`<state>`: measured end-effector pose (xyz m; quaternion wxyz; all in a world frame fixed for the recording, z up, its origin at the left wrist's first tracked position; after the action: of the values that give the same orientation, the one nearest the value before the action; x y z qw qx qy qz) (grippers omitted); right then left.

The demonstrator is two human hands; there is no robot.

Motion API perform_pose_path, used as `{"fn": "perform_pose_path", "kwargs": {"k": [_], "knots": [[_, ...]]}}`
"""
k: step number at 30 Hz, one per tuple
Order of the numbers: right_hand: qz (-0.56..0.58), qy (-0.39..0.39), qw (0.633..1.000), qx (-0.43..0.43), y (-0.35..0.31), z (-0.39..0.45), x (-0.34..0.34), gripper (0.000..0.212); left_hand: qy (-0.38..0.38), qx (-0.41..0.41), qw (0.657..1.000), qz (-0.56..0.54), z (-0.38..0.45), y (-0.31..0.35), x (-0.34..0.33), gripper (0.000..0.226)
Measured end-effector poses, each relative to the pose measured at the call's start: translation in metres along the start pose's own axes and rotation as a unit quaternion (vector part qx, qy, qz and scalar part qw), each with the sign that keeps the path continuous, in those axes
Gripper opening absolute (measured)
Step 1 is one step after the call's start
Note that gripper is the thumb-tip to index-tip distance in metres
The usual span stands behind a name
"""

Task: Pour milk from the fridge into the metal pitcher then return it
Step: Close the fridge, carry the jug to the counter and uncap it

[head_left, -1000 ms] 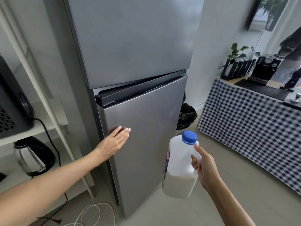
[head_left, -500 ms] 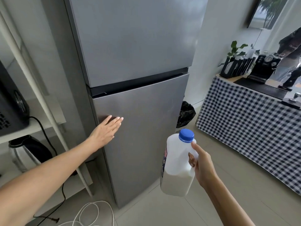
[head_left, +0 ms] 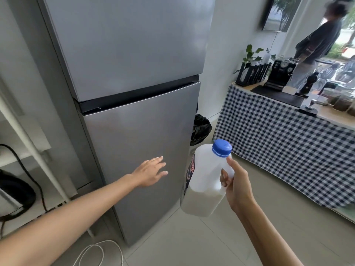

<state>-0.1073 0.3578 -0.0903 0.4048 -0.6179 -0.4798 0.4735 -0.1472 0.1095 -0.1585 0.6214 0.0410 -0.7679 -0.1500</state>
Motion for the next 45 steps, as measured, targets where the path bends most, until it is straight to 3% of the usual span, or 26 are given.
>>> {"fn": "perform_pose_path", "kwargs": {"k": [2, 4, 8, 12, 17, 25, 28, 32, 35, 41, 45], "knots": [[0.006, 0.016, 1.000, 0.011, -0.006, -0.006, 0.012, 0.021, -0.040, 0.004, 0.991, -0.127, 0.009, 0.029, -0.022, 0.050], [0.010, 0.037, 0.999, 0.018, -0.011, -0.013, 0.028, 0.020, -0.081, -0.016, 0.980, -0.179, 0.016, 0.065, -0.043, 0.046], [0.017, 0.087, 0.996, 0.026, -0.015, -0.032, 0.071, 0.021, -0.146, -0.020, 0.949, -0.278, 0.024, 0.122, -0.081, 0.062], [0.007, 0.139, 0.990, 0.034, -0.014, -0.058, 0.122, 0.029, -0.268, 0.056, 0.849, -0.452, 0.019, 0.180, -0.137, 0.057], [-0.010, 0.198, 0.980, 0.023, -0.008, -0.094, 0.196, 0.030, -0.363, 0.084, 0.767, -0.523, 0.004, 0.262, -0.189, 0.040], [-0.091, 0.255, 0.962, 0.032, -0.023, -0.192, 0.326, 0.044, -0.461, 0.069, 0.738, -0.487, -0.054, 0.419, -0.248, 0.023], [-0.142, 0.299, 0.943, 0.026, -0.030, -0.244, 0.374, 0.054, -0.473, 0.049, 0.743, -0.470, -0.084, 0.478, -0.263, 0.030], [-0.137, 0.356, 0.924, 0.024, -0.024, -0.322, 0.425, 0.055, -0.512, 0.010, 0.748, -0.422, -0.128, 0.547, -0.284, 0.046], [-0.125, 0.404, 0.906, 0.022, -0.015, -0.380, 0.454, 0.058, -0.543, -0.025, 0.751, -0.375, -0.166, 0.595, -0.305, 0.045], [-0.071, 0.521, 0.850, 0.040, -0.003, -0.501, 0.494, 0.049, -0.601, -0.100, 0.742, -0.281, -0.254, 0.681, -0.347, 0.040], [-0.050, 0.599, 0.797, 0.052, 0.003, -0.574, 0.510, 0.046, -0.645, -0.144, 0.714, -0.231, -0.319, 0.725, -0.366, 0.045]]}}
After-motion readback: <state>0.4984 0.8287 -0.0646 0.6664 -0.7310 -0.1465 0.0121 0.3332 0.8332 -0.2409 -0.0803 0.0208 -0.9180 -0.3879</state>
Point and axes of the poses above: each hand's wrist, its own z-axis towards the middle knuckle, its own x-axis out of the back of the hand, y = z × x, the point moved 10 cm from there along z, towards the middle knuckle, and after that the axes turned 4 degrees about -z, right-handed, at the moved point
